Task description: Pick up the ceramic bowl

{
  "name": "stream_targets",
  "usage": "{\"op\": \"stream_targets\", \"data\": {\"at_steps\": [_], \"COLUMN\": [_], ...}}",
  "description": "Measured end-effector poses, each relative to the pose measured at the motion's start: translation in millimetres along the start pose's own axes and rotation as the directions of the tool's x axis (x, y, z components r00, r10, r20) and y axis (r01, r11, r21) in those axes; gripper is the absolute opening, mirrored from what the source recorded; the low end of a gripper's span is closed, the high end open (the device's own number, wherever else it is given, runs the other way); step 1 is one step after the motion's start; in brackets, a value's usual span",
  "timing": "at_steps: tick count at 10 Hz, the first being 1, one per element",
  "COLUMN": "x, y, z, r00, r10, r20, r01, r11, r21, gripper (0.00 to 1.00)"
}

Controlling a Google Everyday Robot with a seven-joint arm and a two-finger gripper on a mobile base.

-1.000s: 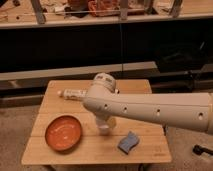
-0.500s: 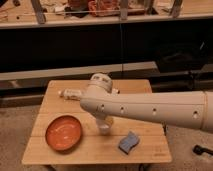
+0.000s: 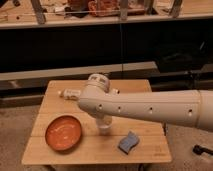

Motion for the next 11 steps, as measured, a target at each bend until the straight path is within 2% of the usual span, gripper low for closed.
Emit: {"op": "stream_targets", "data": {"at_steps": [6,11], "x": [-5.6,-9.4], "y": [-12.0,-19.7], "z": [7.0,15.3], "r00": [0.997,0.989], "r10": [-0.073,-0.148], "r20": [0.007,0.016], "r01": [0.073,0.147], "r11": [0.997,0.988], "r21": [0.024,0.045], "gripper": [0.80,0.80]}}
